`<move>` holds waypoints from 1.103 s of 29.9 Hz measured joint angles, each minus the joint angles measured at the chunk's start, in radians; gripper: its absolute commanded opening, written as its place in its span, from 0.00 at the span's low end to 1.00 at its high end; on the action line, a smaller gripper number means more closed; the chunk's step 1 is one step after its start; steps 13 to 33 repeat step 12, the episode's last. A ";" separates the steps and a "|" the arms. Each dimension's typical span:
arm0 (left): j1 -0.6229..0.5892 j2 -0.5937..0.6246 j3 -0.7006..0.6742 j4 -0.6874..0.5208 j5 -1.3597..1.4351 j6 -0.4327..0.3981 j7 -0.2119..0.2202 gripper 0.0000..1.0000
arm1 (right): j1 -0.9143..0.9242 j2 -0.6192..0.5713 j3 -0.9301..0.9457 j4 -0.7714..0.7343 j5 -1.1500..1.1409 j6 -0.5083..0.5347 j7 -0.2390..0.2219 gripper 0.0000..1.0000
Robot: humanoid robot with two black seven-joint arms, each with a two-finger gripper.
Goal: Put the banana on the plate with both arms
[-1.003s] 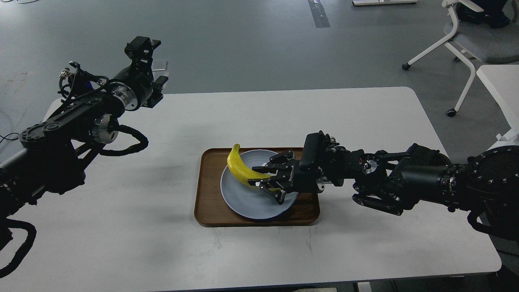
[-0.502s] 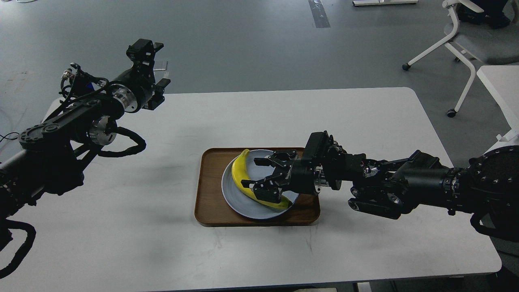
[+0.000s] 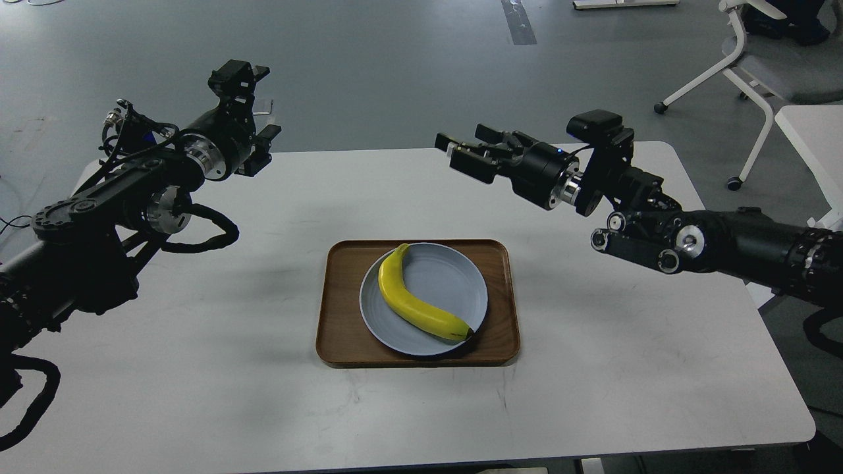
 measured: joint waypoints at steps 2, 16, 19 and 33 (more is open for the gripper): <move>0.001 -0.004 -0.006 -0.002 -0.009 -0.012 0.000 0.98 | 0.001 -0.039 0.066 0.006 0.199 0.112 -0.008 1.00; 0.080 -0.012 -0.101 -0.015 -0.115 -0.204 -0.004 0.98 | -0.144 -0.144 0.335 -0.021 0.638 0.489 -0.201 1.00; 0.080 -0.012 -0.101 -0.015 -0.115 -0.204 -0.004 0.98 | -0.144 -0.144 0.335 -0.021 0.638 0.489 -0.201 1.00; 0.080 -0.012 -0.101 -0.015 -0.115 -0.204 -0.004 0.98 | -0.144 -0.144 0.335 -0.021 0.638 0.489 -0.201 1.00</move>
